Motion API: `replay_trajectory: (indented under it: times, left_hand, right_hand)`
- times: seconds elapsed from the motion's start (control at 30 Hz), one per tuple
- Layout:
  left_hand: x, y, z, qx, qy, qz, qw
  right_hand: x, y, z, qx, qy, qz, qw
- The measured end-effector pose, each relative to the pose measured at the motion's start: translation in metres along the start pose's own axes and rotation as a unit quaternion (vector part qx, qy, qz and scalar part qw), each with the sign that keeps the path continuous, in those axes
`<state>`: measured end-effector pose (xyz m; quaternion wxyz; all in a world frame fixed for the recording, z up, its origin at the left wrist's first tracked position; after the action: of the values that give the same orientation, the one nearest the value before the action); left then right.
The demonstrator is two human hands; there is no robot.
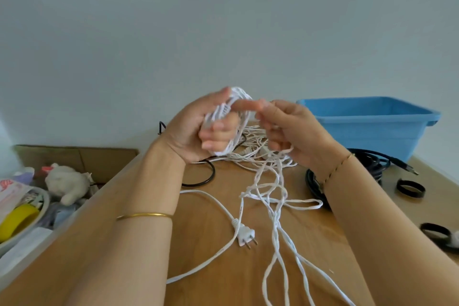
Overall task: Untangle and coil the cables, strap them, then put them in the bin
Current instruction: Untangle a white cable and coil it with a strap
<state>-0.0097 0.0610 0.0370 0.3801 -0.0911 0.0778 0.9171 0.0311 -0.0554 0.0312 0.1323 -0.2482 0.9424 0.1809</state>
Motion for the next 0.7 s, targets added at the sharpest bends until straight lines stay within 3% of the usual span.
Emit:
replay_trajectory:
  times: [0.07, 0.13, 0.3, 0.43, 0.53, 0.6, 0.67, 0.7]
  left_hand:
    - [-0.001, -0.001, 0.009, 0.157, 0.065, -0.049, 0.984]
    - [-0.001, -0.009, 0.017, 0.241, 0.125, -0.013, 0.962]
    - [0.005, -0.032, 0.029, 0.243, 0.268, 0.240, 0.901]
    - [0.022, -0.052, 0.033, 0.193, 0.314, 0.386, 0.846]
    - [0.034, -0.067, 0.026, 0.004, 0.257, 0.510, 0.821]
    - [0.033, -0.060, 0.029, -0.278, 0.166, 0.544, 0.774]
    - [0.020, -0.046, 0.026, -0.538, 0.051, 0.472, 0.696]
    - [0.014, -0.042, 0.022, -0.606, -0.005, 0.424, 0.673]
  right_hand:
    - [0.002, 0.010, 0.013, -0.050, 0.053, -0.037, 0.997]
    - [0.000, 0.017, 0.023, -0.064, 0.072, -0.042, 0.994]
    - [0.001, 0.032, 0.037, -0.085, 0.117, -0.076, 0.987]
    - [0.011, 0.033, 0.054, 0.040, 0.198, -0.130, 0.971]
    - [0.018, 0.046, 0.051, 0.149, 0.204, -0.187, 0.949]
    - [0.020, 0.053, 0.041, 0.227, 0.176, -0.192, 0.938]
    - [0.018, 0.050, 0.022, 0.303, 0.121, -0.166, 0.931]
    - [0.016, 0.046, 0.011, 0.330, 0.086, -0.145, 0.929]
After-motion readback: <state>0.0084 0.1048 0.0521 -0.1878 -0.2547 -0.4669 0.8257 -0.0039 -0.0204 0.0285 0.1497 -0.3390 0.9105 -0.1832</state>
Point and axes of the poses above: each hand's wrist, its own x-axis away from the middle knuckle, its own y-axis out of the palm, z = x × y, the point moved 6 cm from there along -x, towards the middle knuckle, and after that the axes turned 13 degrees about -x, right-handed, at the moved point
